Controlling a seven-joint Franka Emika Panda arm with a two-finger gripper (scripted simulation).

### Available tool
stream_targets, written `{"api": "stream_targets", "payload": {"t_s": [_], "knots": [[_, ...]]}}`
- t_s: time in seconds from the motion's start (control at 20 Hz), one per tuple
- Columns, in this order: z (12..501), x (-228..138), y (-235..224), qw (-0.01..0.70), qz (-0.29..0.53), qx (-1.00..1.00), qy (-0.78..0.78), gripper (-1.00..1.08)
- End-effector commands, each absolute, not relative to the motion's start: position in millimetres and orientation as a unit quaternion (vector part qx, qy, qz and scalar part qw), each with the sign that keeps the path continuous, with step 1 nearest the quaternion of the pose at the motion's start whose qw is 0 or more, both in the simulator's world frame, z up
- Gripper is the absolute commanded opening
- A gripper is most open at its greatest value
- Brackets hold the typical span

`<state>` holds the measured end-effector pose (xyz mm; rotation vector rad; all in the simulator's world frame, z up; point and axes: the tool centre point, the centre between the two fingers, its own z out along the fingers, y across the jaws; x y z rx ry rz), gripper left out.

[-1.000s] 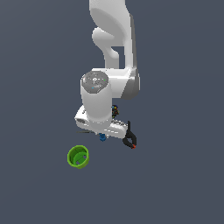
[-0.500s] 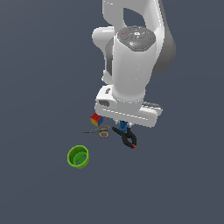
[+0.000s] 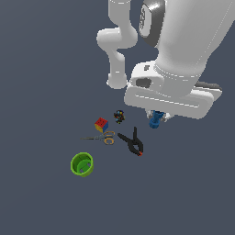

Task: Pick up a designated object from a clutter of objects.

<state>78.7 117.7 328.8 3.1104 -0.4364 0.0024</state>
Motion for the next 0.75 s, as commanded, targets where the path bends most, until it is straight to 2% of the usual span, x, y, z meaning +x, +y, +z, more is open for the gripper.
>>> {"api": "stream_targets", "payload": {"t_s": [0.0, 0.7], "knots": [[342.7, 80.4, 129.8, 0.000, 0.000, 0.990, -0.140, -1.00], [366.3, 85.8, 151.2, 0.000, 0.000, 0.990, -0.139, -1.00]]}}
